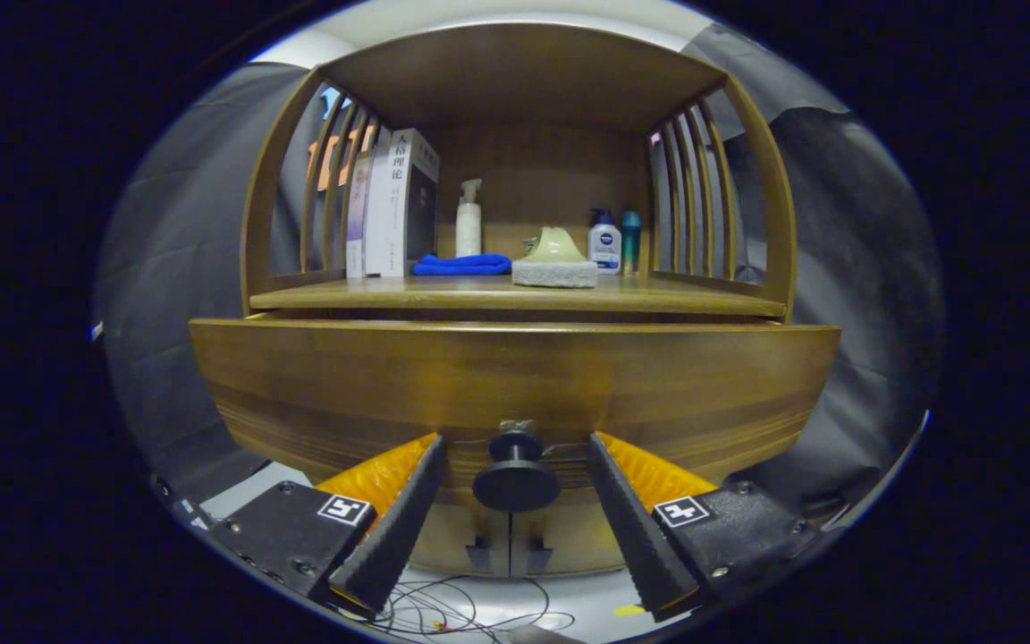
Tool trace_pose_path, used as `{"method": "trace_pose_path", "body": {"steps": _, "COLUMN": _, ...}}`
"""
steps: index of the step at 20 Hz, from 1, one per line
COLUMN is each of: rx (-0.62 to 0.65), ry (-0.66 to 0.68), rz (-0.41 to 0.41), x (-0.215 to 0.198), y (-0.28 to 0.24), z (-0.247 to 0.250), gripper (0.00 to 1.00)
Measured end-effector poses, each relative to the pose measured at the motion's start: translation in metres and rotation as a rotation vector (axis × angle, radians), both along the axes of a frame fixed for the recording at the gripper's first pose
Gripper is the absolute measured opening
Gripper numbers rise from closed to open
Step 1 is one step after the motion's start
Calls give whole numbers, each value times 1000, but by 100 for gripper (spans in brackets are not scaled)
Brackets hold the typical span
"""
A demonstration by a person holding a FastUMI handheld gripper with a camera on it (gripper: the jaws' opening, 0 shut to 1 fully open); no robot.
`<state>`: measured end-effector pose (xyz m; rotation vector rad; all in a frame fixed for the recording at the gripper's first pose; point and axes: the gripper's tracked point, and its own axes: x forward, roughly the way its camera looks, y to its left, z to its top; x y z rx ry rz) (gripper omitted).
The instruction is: Pull open the drawer, take out the items inside it, and place them on the countertop above the cabinet.
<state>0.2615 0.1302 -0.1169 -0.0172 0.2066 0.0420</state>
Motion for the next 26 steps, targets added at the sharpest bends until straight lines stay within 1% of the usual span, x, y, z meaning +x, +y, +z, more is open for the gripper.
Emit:
{"method": "trace_pose_path", "body": {"steps": 13, "rx": -4, "ry": -11, "rz": -2, "x": 55, "y": 3, "z": 3, "gripper": 100}}
{"method": "trace_pose_path", "body": {"steps": 15, "rx": -4, "ry": -20, "rz": -14, "x": 58, "y": 3, "z": 3, "gripper": 100}}
{"method": "trace_pose_path", "body": {"steps": 18, "rx": -7, "ry": -22, "rz": -15, "x": 58, "y": 4, "z": 3, "gripper": 100}}
{"method": "trace_pose_path", "body": {"steps": 22, "rx": -19, "ry": 34, "rz": -5, "x": 54, "y": -2, "z": 2, "gripper": 100}}
{"method": "trace_pose_path", "body": {"steps": 24, "rx": 20, "ry": 34, "rz": -6, "x": 44, "y": -10, "z": 9, "gripper": 100}}
{"method": "trace_pose_path", "body": {"steps": 26, "rx": 27, "ry": 22, "rz": 11, "x": 26, "y": -20, "z": 16, "gripper": 100}}
